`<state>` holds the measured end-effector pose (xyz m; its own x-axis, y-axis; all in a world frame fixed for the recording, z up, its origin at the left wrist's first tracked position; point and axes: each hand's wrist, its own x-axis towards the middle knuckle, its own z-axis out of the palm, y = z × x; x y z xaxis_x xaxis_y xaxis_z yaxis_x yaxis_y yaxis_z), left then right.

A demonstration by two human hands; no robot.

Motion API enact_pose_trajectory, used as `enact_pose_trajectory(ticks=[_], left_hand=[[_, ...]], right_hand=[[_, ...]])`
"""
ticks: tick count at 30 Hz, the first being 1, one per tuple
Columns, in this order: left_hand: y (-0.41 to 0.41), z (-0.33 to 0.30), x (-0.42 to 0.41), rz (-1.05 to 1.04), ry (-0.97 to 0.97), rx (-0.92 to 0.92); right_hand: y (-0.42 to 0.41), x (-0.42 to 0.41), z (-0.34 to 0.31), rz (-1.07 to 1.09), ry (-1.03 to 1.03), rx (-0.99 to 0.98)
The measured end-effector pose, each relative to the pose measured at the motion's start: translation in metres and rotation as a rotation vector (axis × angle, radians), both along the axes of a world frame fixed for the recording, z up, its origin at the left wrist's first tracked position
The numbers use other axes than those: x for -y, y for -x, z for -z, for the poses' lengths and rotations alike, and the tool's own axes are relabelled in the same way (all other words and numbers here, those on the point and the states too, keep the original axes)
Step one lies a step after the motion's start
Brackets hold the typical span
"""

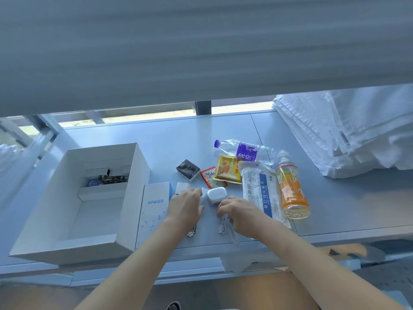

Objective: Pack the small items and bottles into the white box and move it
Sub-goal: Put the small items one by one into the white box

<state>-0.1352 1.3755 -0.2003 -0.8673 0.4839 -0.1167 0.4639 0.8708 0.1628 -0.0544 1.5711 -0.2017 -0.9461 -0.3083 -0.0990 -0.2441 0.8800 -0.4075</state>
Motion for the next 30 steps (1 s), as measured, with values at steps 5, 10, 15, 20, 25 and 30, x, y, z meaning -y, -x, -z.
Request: enact_pose_trajectory(ticks=[5,10,15,20,25,30], left_hand=[[-0.003,0.0,-0.002,-0.037,-0.047,-0.028],[0.0,-0.008,0.001,-0.072,-0.164,-0.033],[0.0,-0.033,0.009,-0.058,-0.305,-0.109],[0.008,-0.066,0.035,-0.049,-0.412,-0.187],[0.02,-0.09,0.077,-0.096,-0.509,-0.238],[0.037,-0.102,0.134,-0.166,-0.538,-0.316]], right_hand=[[0.002,-0.001,0.002,0.02,-0.016,-0.045],[0.004,0.0,0.0,0.034,-0.029,-0.112],[0.005,0.004,-0.008,0.05,0.007,-0.165],[0.019,0.018,-0.034,0.149,0.173,-0.258],[0.051,0.049,-0.065,0.187,0.285,-0.309],[0.08,0.092,-0.083,0.174,0.349,-0.328]])
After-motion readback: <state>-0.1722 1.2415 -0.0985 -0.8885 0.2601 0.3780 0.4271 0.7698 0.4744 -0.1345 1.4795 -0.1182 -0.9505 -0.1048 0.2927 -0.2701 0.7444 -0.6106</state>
